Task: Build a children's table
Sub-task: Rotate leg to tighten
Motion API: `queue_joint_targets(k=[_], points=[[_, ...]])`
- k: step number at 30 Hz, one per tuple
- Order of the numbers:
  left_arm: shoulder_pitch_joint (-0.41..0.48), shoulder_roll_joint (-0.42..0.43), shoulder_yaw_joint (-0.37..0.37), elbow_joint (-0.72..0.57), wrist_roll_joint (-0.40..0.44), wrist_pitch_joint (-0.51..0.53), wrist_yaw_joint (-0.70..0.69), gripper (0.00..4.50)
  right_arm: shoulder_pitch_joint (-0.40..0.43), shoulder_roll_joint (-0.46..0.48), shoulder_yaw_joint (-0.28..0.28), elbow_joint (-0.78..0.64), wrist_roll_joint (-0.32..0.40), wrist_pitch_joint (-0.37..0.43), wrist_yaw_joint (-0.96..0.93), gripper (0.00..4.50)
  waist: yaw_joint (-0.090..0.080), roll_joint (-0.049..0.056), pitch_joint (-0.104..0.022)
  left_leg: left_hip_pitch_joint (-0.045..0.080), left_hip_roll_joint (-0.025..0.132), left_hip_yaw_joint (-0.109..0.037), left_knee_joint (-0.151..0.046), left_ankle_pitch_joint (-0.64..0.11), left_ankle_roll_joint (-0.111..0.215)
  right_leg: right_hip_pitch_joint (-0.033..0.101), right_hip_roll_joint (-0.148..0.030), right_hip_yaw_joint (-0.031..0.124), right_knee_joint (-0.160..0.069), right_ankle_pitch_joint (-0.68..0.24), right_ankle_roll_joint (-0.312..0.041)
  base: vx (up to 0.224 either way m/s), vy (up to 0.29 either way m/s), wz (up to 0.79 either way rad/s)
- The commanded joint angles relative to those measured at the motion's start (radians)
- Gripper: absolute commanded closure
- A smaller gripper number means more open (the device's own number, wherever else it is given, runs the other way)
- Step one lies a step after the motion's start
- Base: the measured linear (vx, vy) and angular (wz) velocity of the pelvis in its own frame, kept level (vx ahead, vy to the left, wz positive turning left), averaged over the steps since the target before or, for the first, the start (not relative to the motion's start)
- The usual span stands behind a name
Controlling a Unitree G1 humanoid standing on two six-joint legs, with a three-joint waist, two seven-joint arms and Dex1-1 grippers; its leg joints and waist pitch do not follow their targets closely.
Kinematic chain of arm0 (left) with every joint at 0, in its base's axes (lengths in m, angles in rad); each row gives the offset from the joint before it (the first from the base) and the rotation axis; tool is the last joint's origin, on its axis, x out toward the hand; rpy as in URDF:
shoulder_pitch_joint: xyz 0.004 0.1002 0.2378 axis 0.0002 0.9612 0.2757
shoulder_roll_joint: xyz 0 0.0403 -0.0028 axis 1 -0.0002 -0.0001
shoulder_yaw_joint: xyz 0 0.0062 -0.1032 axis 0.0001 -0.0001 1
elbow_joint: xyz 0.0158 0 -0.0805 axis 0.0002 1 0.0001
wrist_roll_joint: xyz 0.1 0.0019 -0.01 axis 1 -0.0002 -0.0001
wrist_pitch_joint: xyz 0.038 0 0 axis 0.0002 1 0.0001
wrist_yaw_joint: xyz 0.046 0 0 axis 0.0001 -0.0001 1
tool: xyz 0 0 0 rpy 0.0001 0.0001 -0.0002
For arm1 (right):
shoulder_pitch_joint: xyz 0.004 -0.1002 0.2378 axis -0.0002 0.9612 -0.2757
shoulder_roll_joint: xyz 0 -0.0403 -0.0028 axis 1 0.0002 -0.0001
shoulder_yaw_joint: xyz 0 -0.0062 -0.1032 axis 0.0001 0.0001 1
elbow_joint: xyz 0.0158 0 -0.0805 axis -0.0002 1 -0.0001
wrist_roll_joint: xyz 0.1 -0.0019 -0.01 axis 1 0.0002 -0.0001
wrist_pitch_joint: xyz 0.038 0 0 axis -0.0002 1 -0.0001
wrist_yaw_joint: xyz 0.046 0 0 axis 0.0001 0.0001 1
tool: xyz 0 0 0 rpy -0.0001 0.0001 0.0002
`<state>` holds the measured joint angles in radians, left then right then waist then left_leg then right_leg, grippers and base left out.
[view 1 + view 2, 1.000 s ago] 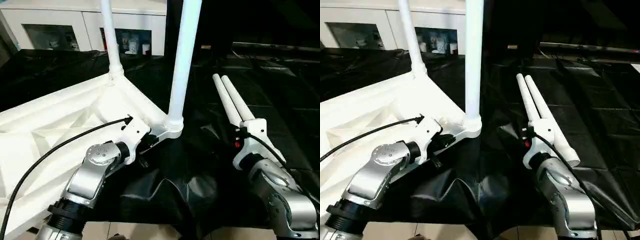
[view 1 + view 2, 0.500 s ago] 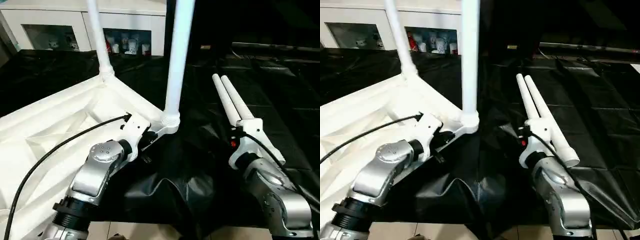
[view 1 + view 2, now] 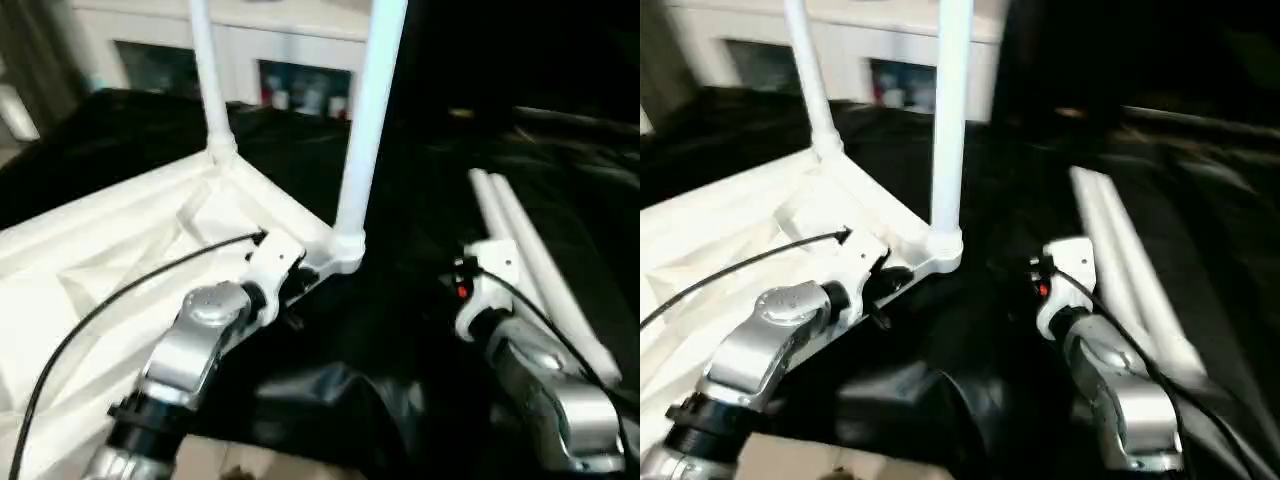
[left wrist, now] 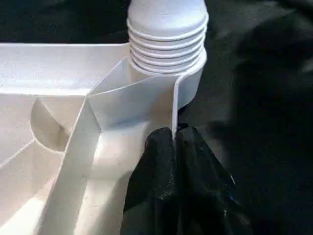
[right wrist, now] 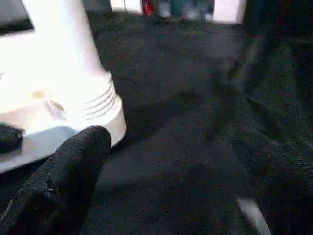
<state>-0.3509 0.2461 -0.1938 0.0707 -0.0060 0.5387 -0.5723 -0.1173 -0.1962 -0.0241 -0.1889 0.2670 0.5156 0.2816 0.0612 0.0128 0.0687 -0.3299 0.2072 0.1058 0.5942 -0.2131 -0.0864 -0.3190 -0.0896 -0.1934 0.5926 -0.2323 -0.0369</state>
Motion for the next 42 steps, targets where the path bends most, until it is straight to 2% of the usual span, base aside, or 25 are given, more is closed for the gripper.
queue_joint_targets(k=[1, 2, 3, 4, 5, 6, 7, 9, 12, 14, 15, 16, 17, 19, 20, 21, 23, 25, 28, 30, 35, 37, 39, 41, 42], points=[[-0.032, -0.016, 0.011, -0.055, -0.013, -0.029, 0.011, 4.50, 0.005, -0.013, -0.024, 0.012, 0.002, 0.008, -0.008, 0.04, -0.017, -0.004, -0.080, 0.042, 0.052, -0.016, -0.057, 0.018, 0.221, -0.003, -0.058, 0.083, -0.019, 0.081, -0.217, 0.057, 0.013, 0.01], [-0.032, -0.015, 0.009, -0.055, -0.009, -0.031, 0.015, 4.50, 0.003, -0.018, -0.021, 0.015, -0.002, 0.007, -0.006, 0.04, 0.005, -0.021, -0.100, -0.015, -0.002, 0.020, -0.023, 0.215, 0.242, 0.041, -0.072, 0.119, 0.005, 0.312, -0.259, 0.105, 0.012, 0.02], [-0.033, -0.015, 0.008, -0.054, -0.007, -0.032, 0.017, 4.50, 0.001, -0.020, -0.021, 0.016, -0.003, 0.007, -0.005, 0.04, 0.009, -0.029, -0.103, -0.037, -0.019, 0.024, -0.015, 0.294, 0.248, 0.050, -0.069, 0.130, 0.020, 0.431, -0.261, 0.070, -0.004, 0.10], [-0.032, -0.017, 0.008, -0.055, -0.009, -0.037, 0.016, 4.50, -0.001, -0.021, -0.021, 0.017, -0.002, 0.008, -0.002, 0.04, 0.021, -0.028, -0.113, -0.038, -0.017, 0.020, -0.004, 0.412, 0.247, 0.036, -0.065, 0.140, 0.042, 0.630, -0.249, 0.070, -0.004, 0.10], [-0.033, -0.018, 0.007, -0.053, -0.007, -0.035, 0.018, 4.50, -0.003, -0.025, -0.020, 0.018, -0.001, 0.008, 0.003, 0.04, 0.020, -0.033, -0.118, -0.034, -0.018, 0.020, 0.002, 0.445, 0.242, 0.030, -0.054, 0.146, 0.053, 0.708, -0.243, 0.000, 0.000, 0.00], [-0.035, -0.018, 0.007, -0.050, -0.005, -0.034, 0.021, 4.50, -0.005, -0.028, -0.018, 0.019, -0.002, 0.007, 0.006, 0.04, 0.024, -0.029, -0.126, -0.045, -0.022, 0.016, 0.010, 0.513, 0.234, 0.033, -0.038, 0.151, 0.074, 0.843, -0.226, 0.000, 0.000, 0.00], [-0.039, -0.018, 0.009, -0.042, -0.004, -0.036, 0.024, 4.50, -0.006, -0.029, -0.019, 0.018, -0.001, 0.009, 0.008, 0.04, 0.029, -0.024, -0.122, -0.041, -0.015, 0.017, 0.011, 0.493, 0.218, 0.015, -0.034, 0.154, 0.071, 0.832, -0.216, 0.000, 0.000, 0.00], [-0.047, -0.018, 0.012, -0.031, -0.005, -0.041, 0.027, 4.50, -0.009, -0.029, -0.020, 0.016, 0.000, 0.014, 0.008, 0.04, 0.033, -0.025, -0.110, -0.049, -0.006, 0.020, 0.000, 0.371, 0.186, 0.012, -0.038, 0.155, 0.054, 0.660, -0.216, 0.000, 0.000, 0.00], [-0.054, -0.018, 0.017, -0.018, -0.015, -0.054, 0.020, 4.50, -0.012, -0.032, -0.018, 0.016, 0.000, 0.017, 0.013, 0.04, 0.034, -0.025, -0.083, -0.043, 0.015, 0.026, -0.031, 0.080, 0.113, 0.005, -0.051, 0.161, 0.010, 0.195, -0.219, -0.050, -0.006, -0.01], [-0.057, -0.017, 0.019, -0.013, -0.022, -0.060, 0.012, 4.50, -0.014, -0.035, -0.017, 0.018, 0.001, 0.017, 0.015, 0.04, 0.032, -0.023, -0.078, -0.039, 0.017, 0.028, -0.038, 0.015, 0.084, 0.001, -0.051, 0.162, 0.000, 0.091, -0.204, -0.092, 0.002, -0.03], [-0.068, -0.004, 0.008, 0.005, -0.023, -0.072, -0.019, 4.50, -0.023, -0.042, -0.014, 0.028, 0.000, 0.011, 0.023, 0.04, 0.030, -0.025, -0.070, -0.035, 0.017, 0.031, -0.048, -0.074, 0.043, -0.003, -0.051, 0.165, -0.015, -0.038, -0.178, -0.093, 0.009, -0.03], [-0.068, -0.004, 0.008, 0.005, -0.023, -0.072, -0.019, 4.50, -0.023, -0.042, -0.014, 0.028, 0.000, 0.011, 0.023, 0.04, 0.030, -0.026, -0.068, -0.033, 0.016, 0.033, -0.052, -0.105, 0.031, -0.005, -0.051, 0.166, -0.021, -0.084, -0.166, -0.093, 0.009, -0.03], [-0.076, 0.007, -0.003, 0.017, -0.026, -0.091, -0.051, 4.50, -0.033, -0.049, -0.019, 0.040, 0.002, 0.001, 0.034, 0.04, 0.029, -0.030, -0.062, -0.031, 0.013, 0.033, -0.059, -0.159, 0.010, -0.007, -0.051, 0.168, -0.031, -0.182, -0.138, -0.089, 0.009, -0.05], [-0.090, 0.022, -0.018, 0.037, -0.036, -0.118, -0.106, 4.50, -0.050, -0.062, -0.029, 0.058, 0.014, -0.017, 0.063, 0.04, 0.028, -0.034, -0.062, -0.029, 0.011, 0.036, -0.064, -0.200, -0.010, -0.013, -0.051, 0.171, -0.042, -0.294, -0.096, -0.092, 0.011, -0.08], [-0.097, 0.028, -0.023, 0.046, -0.042, -0.124, -0.126, 4.50, -0.058, -0.071, -0.033, 0.064, 0.027, -0.026, 0.090, 0.04, 0.029, -0.033, -0.063, -0.026, 0.012, 0.037, -0.063, -0.200, -0.013, -0.017, -0.052, 0.174, -0.043, -0.303, -0.090, -0.076, 0.010, -0.03], [-0.107, 0.041, -0.039, 0.059, -0.042, -0.149, -0.162, 4.50, -0.060, -0.088, -0.032, 0.064, 0.050, -0.035, 0.144, 0.04, 0.029, -0.033, -0.064, -0.025, 0.017, 0.038, -0.064, -0.187, -0.015, -0.022, -0.051, 0.177, -0.040, -0.260, -0.098, -0.053, 0.008, 0.00], [-0.123, 0.058, -0.062, 0.080, -0.035, -0.170, -0.205, 4.50, -0.061, -0.115, -0.028, 0.067, 0.073, -0.041, 0.211, 0.04, 0.030, -0.034, -0.066, -0.029, 0.017, 0.038, -0.066, -0.183, -0.009, -0.018, -0.051, 0.176, -0.041, -0.251, -0.097, -0.026, 0.004, 0.00], [-0.159, 0.085, -0.106, 0.126, -0.021, -0.223, -0.293, 4.50, -0.060, -0.184, -0.014, 0.080, 0.095, -0.062, 0.343, 0.04, 0.037, -0.034, -0.069, -0.020, 0.018, 0.044, -0.064, -0.197, 0.005, -0.027, -0.049, 0.178, -0.045, -0.224, -0.110, 0.000, 0.000, 0.00], [-0.190, 0.092, -0.141, 0.169, -0.007, -0.271, -0.358, 4.50, -0.058, -0.261, 0.014, 0.105, 0.081, -0.097, 0.453, 0.04, 0.043, -0.038, -0.067, -0.024, 0.016, 0.049, -0.066, -0.206, 0.011, -0.030, -0.049, 0.177, -0.048, -0.223, -0.119, 0.000, 0.000, 0.00], [-0.205, 0.091, -0.157, 0.190, -0.004, -0.290, -0.392, 4.50, -0.063, -0.297, 0.030, 0.129, 0.063, -0.120, 0.494, 0.04, 0.053, -0.041, -0.068, -0.018, 0.019, 0.056, -0.063, -0.207, 0.015, -0.037, -0.053, 0.182, -0.046, -0.216, -0.133, 0.000, 0.000, 0.00], [-0.225, 0.091, -0.220, 0.210, 0.015, -0.345, -0.458, 4.50, -0.089, -0.340, 0.047, 0.187, 0.027, -0.162, 0.540, 0.04, 0.052, -0.044, -0.074, -0.027, 0.020, 0.060, -0.063, -0.181, 0.021, -0.031, -0.052, 0.177, -0.040, -0.187, -0.136, 0.000, 0.000, 0.00], [-0.229, 0.086, -0.247, 0.214, 0.018, -0.365, -0.482, 4.50, -0.089, -0.359, 0.056, 0.191, 0.029, -0.168, 0.571, 0.04, 0.053, -0.039, -0.075, -0.029, 0.020, 0.061, -0.062, -0.170, 0.028, -0.032, -0.055, 0.178, -0.036, -0.154, -0.147, 0.000, 0.000, 0.00], [-0.232, 0.077, -0.258, 0.217, 0.016, -0.363, -0.488, 4.50, -0.081, -0.370, 0.062, 0.181, 0.033, -0.167, 0.589, 0.04, 0.052, -0.044, -0.077, -0.031, 0.020, 0.061, -0.060, -0.158, 0.039, -0.027, -0.054, 0.177, -0.033, -0.119, -0.154, 0.000, 0.000, 0.00], [-0.238, 0.074, -0.261, 0.229, 0.021, -0.369, -0.489, 4.50, -0.074, -0.376, 0.070, 0.178, 0.032, -0.171, 0.600, 0.04, 0.054, -0.033, -0.079, -0.033, 0.019, 0.061, -0.058, -0.148, 0.044, -0.027, -0.055, 0.176, -0.031, -0.091, -0.165, 0.000, 0.000, 0.00], [-0.243, 0.072, -0.262, 0.241, 0.026, -0.377, -0.490, 4.50, -0.070, -0.380, 0.078, 0.177, 0.030, -0.175, 0.606, 0.04, 0.054, -0.036, -0.078, -0.034, 0.018, 0.062, -0.057, -0.150, 0.048, -0.025, -0.053, 0.176, -0.033, -0.087, -0.167, 0.000, 0.000, 0.00]])
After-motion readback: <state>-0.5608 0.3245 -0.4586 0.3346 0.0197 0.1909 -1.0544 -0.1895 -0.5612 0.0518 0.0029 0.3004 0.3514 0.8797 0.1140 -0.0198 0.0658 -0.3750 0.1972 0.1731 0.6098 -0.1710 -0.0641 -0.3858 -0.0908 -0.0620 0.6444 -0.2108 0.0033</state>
